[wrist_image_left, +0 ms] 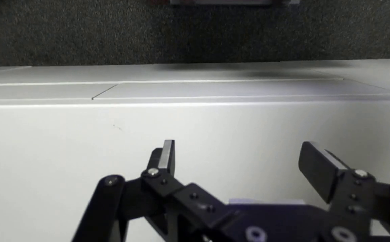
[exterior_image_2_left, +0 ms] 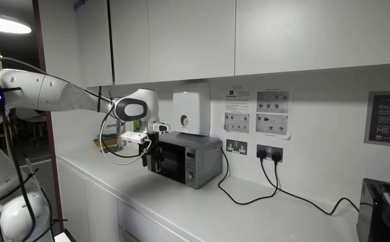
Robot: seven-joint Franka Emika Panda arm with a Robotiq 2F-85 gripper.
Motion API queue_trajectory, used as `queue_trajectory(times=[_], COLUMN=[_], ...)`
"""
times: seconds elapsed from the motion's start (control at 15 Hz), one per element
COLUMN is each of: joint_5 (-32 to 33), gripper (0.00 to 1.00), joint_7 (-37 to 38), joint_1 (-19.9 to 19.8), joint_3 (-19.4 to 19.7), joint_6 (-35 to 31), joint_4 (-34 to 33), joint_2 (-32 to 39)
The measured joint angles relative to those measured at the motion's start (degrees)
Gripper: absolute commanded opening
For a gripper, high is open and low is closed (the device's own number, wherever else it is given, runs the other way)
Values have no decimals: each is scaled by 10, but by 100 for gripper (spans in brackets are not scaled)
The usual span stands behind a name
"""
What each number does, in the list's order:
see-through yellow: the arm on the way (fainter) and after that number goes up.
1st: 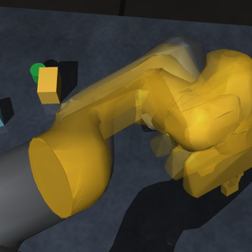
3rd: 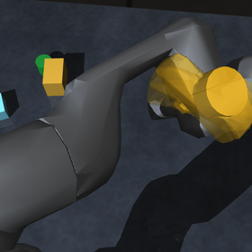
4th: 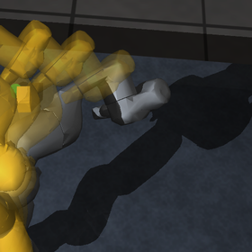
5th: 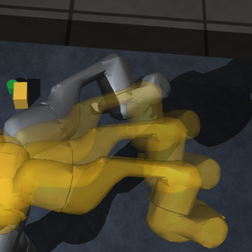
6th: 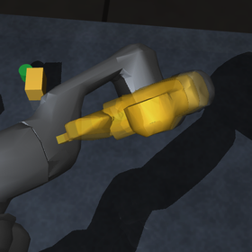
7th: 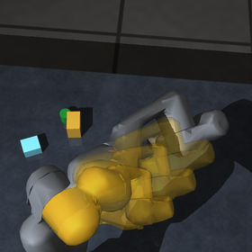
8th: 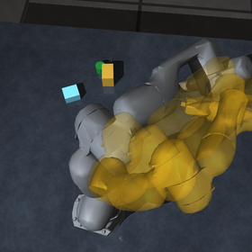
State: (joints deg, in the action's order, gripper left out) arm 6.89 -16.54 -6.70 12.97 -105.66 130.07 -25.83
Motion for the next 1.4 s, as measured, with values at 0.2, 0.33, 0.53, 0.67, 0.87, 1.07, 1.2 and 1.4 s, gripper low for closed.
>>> queue_trajectory(times=[0.2,0.33,0.53,0.67,0.87,1.07,1.2,1.4], joint_5=[0,0,0,0,-1,-1,-1,-1], gripper=[100,100,100,100,100,100,100,100], joint_7=[-11,-18,-28,-35,-41,-41,-41,-41], joint_1=[0,0,1,1,1,1,1,1], joint_3=[0,0,-1,-2,-2,-2,-2,-2], joint_6=[-43,-66,-86,-92,-94,-93,-93,-93], joint_4=[0,0,0,0,0,0,0,0], joint_2=[15,24,35,39,40,41,41,41])
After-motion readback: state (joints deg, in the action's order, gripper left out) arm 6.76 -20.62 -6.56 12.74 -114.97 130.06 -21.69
